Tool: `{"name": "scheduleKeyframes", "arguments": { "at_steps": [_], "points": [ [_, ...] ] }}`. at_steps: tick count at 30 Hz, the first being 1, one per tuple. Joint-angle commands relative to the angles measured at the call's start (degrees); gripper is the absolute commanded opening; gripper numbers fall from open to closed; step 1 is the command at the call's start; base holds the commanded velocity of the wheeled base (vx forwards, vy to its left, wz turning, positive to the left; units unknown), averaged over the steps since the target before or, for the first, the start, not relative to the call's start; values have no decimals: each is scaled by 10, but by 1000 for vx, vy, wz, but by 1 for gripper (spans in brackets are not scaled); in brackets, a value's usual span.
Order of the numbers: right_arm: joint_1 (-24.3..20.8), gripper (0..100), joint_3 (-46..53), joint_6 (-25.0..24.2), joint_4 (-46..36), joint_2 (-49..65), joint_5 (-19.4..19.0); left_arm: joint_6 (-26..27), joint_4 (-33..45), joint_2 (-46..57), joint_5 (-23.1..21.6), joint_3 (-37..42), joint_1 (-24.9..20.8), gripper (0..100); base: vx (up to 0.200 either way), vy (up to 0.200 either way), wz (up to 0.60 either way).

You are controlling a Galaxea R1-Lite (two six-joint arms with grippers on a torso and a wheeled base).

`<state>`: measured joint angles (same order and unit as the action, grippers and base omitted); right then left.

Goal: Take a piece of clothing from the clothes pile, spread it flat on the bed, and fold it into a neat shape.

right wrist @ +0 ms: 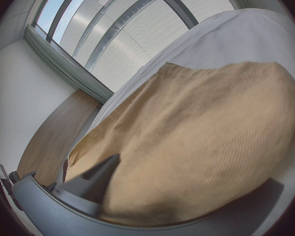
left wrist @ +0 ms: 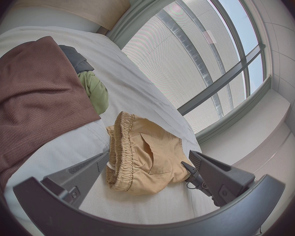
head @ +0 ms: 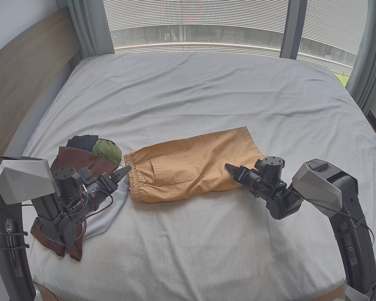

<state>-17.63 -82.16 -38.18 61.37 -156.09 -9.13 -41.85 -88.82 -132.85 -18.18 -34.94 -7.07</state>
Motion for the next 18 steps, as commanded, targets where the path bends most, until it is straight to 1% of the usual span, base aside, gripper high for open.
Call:
{"name": "scheduleKeyframes", "arguments": {
  "at_steps": [1, 8, 12, 14, 18],
  "points": [
    [-1, 0, 0, -1, 1, -11, -1, 0, 0, -5, 0, 0, 0, 100, 0, 0, 0],
    [0, 0, 27, 6, 17, -2, 1, -1, 0, -6, 0, 0, 0, 100, 0, 0, 0],
    [4, 0, 60, 37, 16, 20, 1, -1, 0, -7, 0, 0, 1, 100, 0, 0, 0],
    [5, 0, 70, 45, 17, 25, 1, -1, 0, -7, 0, 0, 1, 100, 0, 0, 0],
    [5, 0, 130, 68, 27, 61, 1, -1, 0, -7, 0, 0, 1, 100, 0, 0, 0]
  ]
}}
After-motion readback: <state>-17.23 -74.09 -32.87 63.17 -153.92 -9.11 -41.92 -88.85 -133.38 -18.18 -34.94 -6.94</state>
